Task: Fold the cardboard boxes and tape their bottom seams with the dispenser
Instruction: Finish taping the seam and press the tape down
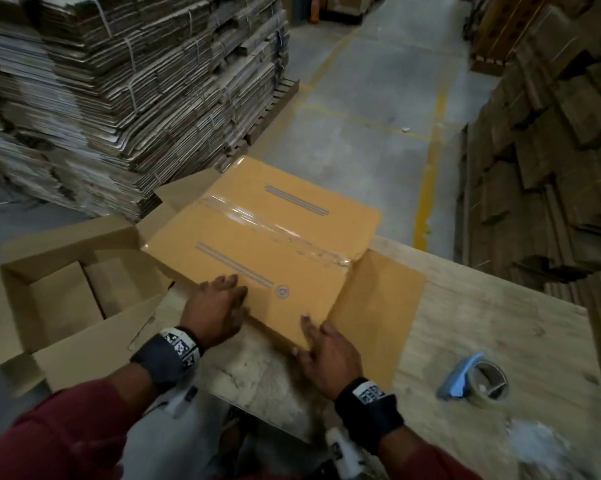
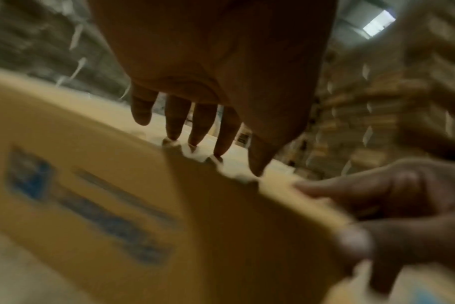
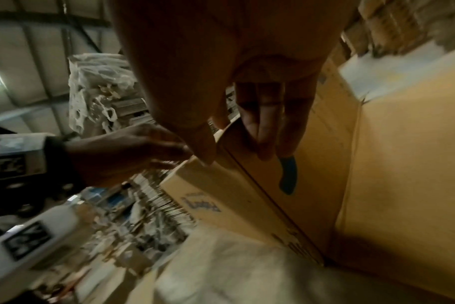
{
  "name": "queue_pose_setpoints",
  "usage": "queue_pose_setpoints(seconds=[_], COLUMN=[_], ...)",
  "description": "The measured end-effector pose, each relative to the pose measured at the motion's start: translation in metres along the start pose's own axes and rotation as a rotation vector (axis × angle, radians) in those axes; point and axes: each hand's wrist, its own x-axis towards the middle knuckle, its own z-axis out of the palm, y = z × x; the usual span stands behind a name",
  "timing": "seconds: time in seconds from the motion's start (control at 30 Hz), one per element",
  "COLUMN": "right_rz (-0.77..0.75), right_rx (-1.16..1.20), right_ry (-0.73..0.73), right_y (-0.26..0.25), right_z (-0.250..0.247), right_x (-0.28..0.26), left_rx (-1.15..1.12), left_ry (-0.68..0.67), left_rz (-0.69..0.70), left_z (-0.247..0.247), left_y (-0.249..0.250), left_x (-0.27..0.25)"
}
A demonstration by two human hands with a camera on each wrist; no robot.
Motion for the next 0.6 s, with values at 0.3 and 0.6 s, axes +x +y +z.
queue_pose_setpoints(seconds=[0.3, 0.6], right_rz=[-0.036, 0.184], right_rx=[0.614, 0.165], right_ry=[0.172, -0.055], right_y=[-0.032, 0.079], right_z=[-0.035, -0.107], right_x=[0.04, 0.159], left_rx=[-0.174, -0.228], left_ry=[-0.066, -0.036], left_rz=[-0.352, -0.251], left_z=[0.011, 0.055], left_y=[0.048, 0.044], left_x=[-0.038, -0.062])
